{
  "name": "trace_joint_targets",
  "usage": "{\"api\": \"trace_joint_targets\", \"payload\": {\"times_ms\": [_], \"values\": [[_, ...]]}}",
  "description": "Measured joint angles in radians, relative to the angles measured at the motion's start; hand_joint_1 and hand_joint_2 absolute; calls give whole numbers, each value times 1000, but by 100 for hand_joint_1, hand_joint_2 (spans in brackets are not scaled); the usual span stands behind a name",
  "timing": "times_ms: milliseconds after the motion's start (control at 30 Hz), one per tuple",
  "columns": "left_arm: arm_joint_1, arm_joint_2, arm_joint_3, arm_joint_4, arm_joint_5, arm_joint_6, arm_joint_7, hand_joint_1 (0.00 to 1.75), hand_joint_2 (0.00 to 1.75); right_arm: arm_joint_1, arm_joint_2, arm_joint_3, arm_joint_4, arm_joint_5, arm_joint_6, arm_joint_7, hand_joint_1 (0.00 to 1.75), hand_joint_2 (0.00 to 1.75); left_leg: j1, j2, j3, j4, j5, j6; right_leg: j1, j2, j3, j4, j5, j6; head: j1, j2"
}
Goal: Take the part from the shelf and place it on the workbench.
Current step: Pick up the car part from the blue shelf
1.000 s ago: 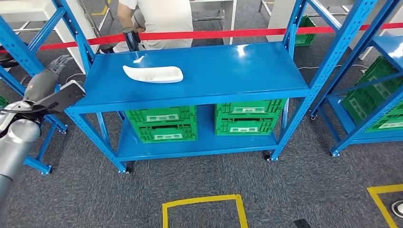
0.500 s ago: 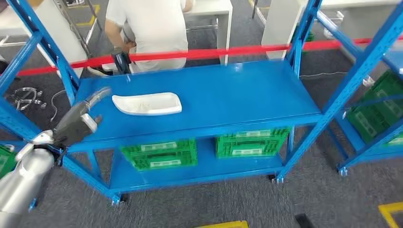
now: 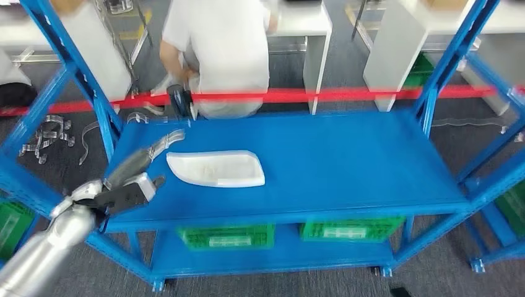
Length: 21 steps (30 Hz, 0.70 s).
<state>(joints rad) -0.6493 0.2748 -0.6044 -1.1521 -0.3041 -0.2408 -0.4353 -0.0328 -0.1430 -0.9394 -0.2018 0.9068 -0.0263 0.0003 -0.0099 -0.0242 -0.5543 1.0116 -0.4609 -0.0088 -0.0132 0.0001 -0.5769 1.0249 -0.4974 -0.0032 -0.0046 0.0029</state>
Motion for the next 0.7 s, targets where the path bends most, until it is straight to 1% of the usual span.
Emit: {"api": "trace_joint_targets", "payload": {"times_ms": [33,67,100,133,167,233,267,300,333,367,400,433,467,533,600,633,667,700], "values": [[0,-3,-5,-3,0,0,2,0,0,-1,0,-1,0,0,0,1,0,0,-1,-1,1,6,-4,-7,-1,1,7,2,-1,-9,0,0],[0,-4,-9,-6,0,1,4,0,0,-2,0,-2,0,0,0,1,0,0,-1,1,1,15,-9,-13,-2,2,14,0,5,-17,-1,0],[-1,-5,-12,-8,1,1,4,0,0,-3,0,-3,0,0,-1,0,0,0,0,4,-3,33,-17,-18,-4,3,22,-2,5,-24,-2,0],[-4,-6,-15,-10,3,1,4,0,0,-5,0,-4,0,0,-1,0,0,0,1,8,-17,59,-34,-22,-5,4,30,-3,4,-30,-3,0],[-5,-6,-18,-11,7,1,6,0,0,-5,0,-4,0,0,-1,-1,0,0,2,11,-44,105,-57,-27,-5,5,34,-4,2,-34,-4,0],[-2,-7,-23,-10,21,-4,11,0,0,-3,0,-4,0,1,-1,-2,0,0,4,15,-120,220,-100,-33,-4,6,40,-4,-8,-39,-6,0],[2,-8,-26,-9,30,-8,14,0,0,-2,0,-4,0,2,-1,-3,0,0,5,15,-152,257,-104,-34,-4,6,44,-4,-14,-40,-6,0],[6,-9,-30,-8,37,-11,16,0,0,-1,0,-4,0,4,-1,-3,0,0,5,15,-170,263,-91,-32,-3,7,51,-4,-21,-40,-6,0],[9,-9,-33,-8,43,-14,16,0,44,-1,0,-4,0,5,-1,-1,0,0,4,15,-170,234,-57,-28,-3,8,61,-4,-29,-39,-6,0],[10,-9,-36,-9,48,-15,16,0,87,-2,0,-4,0,5,-1,2,0,0,2,15,-157,177,-7,-21,-1,8,72,-4,-37,-38,-6,0],[11,-9,-38,-11,51,-15,16,0,131,-2,1,-5,0,5,-1,6,0,0,-1,15,-140,117,35,-13,-1,9,82,-5,-45,-37,-5,0],[12,-9,-40,-12,53,-16,16,0,175,-3,2,-6,0,4,-2,9,0,0,-6,15,-126,67,59,-5,-1,10,89,-7,-52,-34,-5,0],[14,-11,-42,-14,55,-16,17,0,175,-4,3,-8,1,4,-4,10,0,0,-10,16,-114,31,72,2,-2,10,91,-7,-57,-29,-5,0],[16,-18,-48,-19,59,-18,21,0,175,-4,6,-11,1,3,-7,9,0,0,-15,16,-104,8,65,11,-4,9,89,-14,-65,-16,-8,0],[17,-29,-55,-25,62,-17,26,0,175,-5,9,-13,1,4,-10,7,0,0,-7,16,-86,-14,70,18,-3,7,93,-15,-76,-6,-9,0],[16,-36,-57,-26,62,-15,28,0,175,-7,9,-13,0,5,-10,7,0,0,-3,17,-76,-24,70,22,-2,6,86,6,-89,-2,-9,0],[16,-44,-60,-26,58,-10,30,0,175,-10,9,-14,0,6,-10,7,0,0,1,19,-67,-33,68,25,-2,5,62,51,-109,1,-8,0],[17,-52,-65,-26,52,-5,32,0,175,-12,9,-15,0,7,-10,8,0,0,1,20,-61,-35,64,28,-2,5,23,116,-131,5,-7,0]]}}
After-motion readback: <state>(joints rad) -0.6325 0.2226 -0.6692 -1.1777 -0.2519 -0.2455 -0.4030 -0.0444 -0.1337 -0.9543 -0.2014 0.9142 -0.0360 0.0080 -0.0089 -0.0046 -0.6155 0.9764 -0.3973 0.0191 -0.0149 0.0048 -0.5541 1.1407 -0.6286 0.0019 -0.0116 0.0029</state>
